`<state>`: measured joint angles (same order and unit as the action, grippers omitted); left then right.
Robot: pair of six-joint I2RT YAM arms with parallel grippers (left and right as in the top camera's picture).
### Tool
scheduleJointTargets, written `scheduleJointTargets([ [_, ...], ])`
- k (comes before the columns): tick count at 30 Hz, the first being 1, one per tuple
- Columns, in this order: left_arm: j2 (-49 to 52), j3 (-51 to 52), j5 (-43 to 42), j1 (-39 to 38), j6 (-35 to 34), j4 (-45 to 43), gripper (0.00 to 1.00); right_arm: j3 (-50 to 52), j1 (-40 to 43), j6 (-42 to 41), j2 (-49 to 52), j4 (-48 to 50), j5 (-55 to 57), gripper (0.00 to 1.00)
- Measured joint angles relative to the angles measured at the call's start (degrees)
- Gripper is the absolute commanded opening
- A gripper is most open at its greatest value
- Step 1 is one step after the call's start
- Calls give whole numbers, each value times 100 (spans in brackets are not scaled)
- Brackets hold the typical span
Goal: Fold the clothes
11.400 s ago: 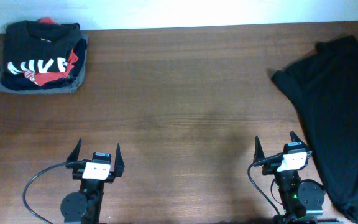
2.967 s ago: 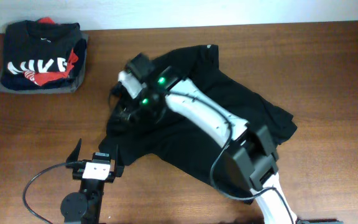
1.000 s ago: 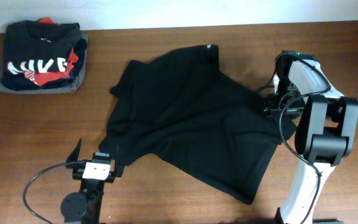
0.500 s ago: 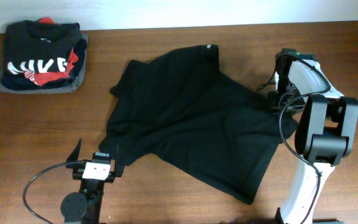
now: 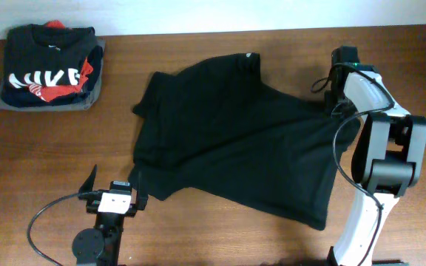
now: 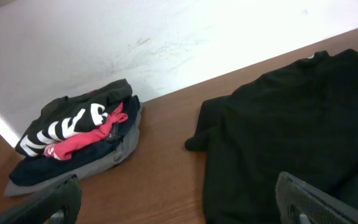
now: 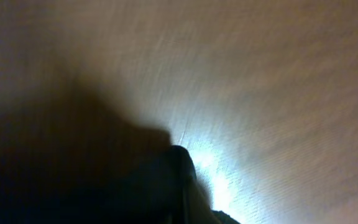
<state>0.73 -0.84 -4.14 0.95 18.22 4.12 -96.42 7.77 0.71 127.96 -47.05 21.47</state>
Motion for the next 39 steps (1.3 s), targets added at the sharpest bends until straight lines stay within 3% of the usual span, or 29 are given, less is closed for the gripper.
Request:
scheduleJointTargets([
  [9,0,0,0,0,0,0,99,0,470,-70,0,1381,9,6],
  [10,0,0,0,0,0,0,99,0,540,-70,0,1445,-31,13],
  [11,0,0,0,0,0,0,99,-17,614,-63,0,1493,-118,65],
  [12,0,0,-2,0,0,0,99,-57,688,-72,0,1499,-236,78],
  [15,0,0,-2,0,0,0,99,-369,872,-146,0,1370,-562,99],
  [31,0,0,0,0,0,0,99,-4017,1038,-1248,-46,-2927,-1491,99],
  [39,0,0,-2,0,0,0,99,-4566,1080,-1397,-131,-4564,-1707,99],
])
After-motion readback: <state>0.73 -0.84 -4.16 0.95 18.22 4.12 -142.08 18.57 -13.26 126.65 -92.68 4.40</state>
